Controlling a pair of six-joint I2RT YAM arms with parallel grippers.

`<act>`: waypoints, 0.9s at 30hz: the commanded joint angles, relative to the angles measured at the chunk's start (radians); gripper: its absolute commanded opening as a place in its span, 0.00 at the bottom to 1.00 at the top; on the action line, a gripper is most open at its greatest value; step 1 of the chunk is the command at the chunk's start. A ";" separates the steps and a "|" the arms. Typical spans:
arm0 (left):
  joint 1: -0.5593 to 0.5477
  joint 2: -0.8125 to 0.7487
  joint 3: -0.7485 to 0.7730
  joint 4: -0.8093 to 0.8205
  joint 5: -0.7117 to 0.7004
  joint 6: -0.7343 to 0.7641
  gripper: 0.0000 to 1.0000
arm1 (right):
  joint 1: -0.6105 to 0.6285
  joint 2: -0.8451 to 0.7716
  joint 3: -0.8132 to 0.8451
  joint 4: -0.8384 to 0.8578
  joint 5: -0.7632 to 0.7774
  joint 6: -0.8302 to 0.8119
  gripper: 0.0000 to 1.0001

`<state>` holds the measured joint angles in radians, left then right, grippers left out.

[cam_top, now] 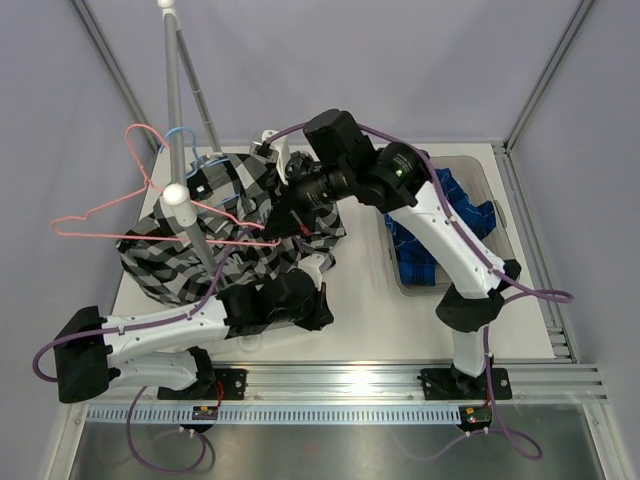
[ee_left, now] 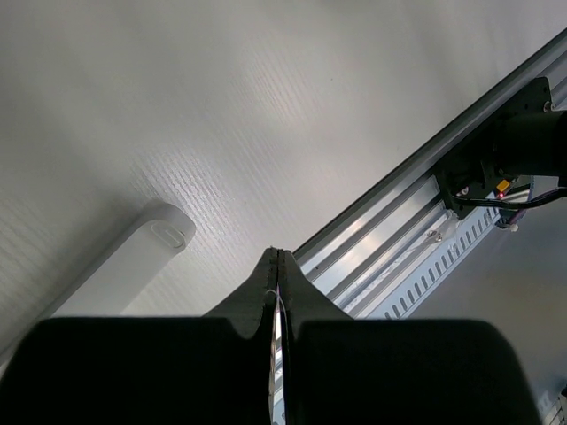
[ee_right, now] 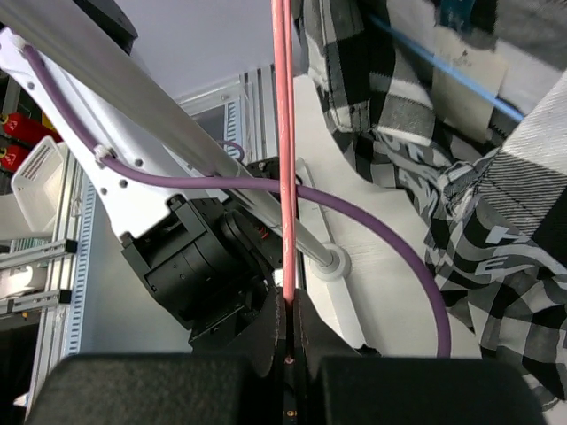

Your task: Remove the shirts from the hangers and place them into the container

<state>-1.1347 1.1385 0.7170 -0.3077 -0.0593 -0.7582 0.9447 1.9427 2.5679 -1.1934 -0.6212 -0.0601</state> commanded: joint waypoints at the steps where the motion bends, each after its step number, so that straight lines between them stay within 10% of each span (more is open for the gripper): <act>1: 0.012 -0.037 0.036 0.025 0.001 0.014 0.00 | 0.014 -0.152 -0.159 -0.024 -0.107 -0.304 0.00; 10: 0.019 -0.054 0.012 0.038 0.007 0.011 0.00 | 0.014 -0.300 -0.373 0.072 -0.057 -0.273 0.00; 27: 0.023 -0.091 0.006 0.016 0.007 0.010 0.00 | 0.014 -0.235 -0.166 0.011 -0.023 -0.270 0.00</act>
<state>-1.1217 1.0813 0.7174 -0.3202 -0.0372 -0.7559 0.9543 1.7321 2.3440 -1.1038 -0.5674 -0.0963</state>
